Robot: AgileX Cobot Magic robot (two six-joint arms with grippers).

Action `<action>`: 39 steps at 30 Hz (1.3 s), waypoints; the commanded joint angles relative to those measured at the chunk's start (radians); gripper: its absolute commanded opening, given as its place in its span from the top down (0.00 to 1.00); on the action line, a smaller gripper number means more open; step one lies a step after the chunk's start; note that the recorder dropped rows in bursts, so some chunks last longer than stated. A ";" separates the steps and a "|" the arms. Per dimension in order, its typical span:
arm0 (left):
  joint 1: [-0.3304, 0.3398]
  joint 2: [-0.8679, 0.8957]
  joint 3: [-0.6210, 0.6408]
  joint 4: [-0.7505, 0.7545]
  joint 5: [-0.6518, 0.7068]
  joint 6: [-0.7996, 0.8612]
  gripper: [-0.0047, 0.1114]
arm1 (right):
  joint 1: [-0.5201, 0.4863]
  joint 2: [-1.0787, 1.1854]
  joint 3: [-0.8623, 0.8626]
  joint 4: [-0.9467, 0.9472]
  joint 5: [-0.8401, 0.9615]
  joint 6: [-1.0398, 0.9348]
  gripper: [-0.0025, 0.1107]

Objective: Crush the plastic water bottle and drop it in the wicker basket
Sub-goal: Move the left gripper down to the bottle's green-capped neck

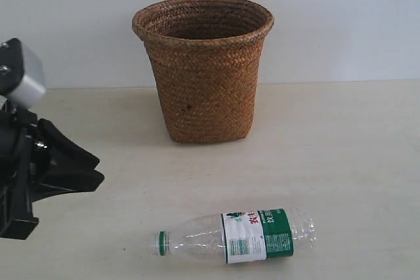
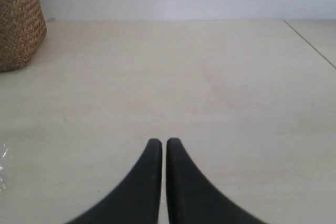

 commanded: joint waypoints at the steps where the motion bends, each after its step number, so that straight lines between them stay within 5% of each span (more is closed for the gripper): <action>1: -0.134 0.084 -0.035 0.278 -0.111 -0.116 0.60 | -0.002 -0.005 0.003 -0.001 -0.003 -0.004 0.97; 13: -0.330 0.317 -0.038 0.348 -0.374 -0.069 0.60 | -0.002 -0.005 0.003 -0.001 -0.003 -0.004 0.97; 21: -0.364 0.391 -0.038 0.331 -0.382 -0.105 0.59 | -0.002 -0.005 0.003 -0.001 -0.003 -0.004 0.97; 27: -0.364 0.393 -0.038 0.332 -0.379 -0.157 0.45 | -0.002 -0.005 0.003 -0.001 -0.003 -0.004 0.97; 39: -0.371 0.475 -0.038 0.356 -0.420 -0.113 0.46 | -0.002 -0.005 0.003 -0.001 -0.003 -0.004 0.97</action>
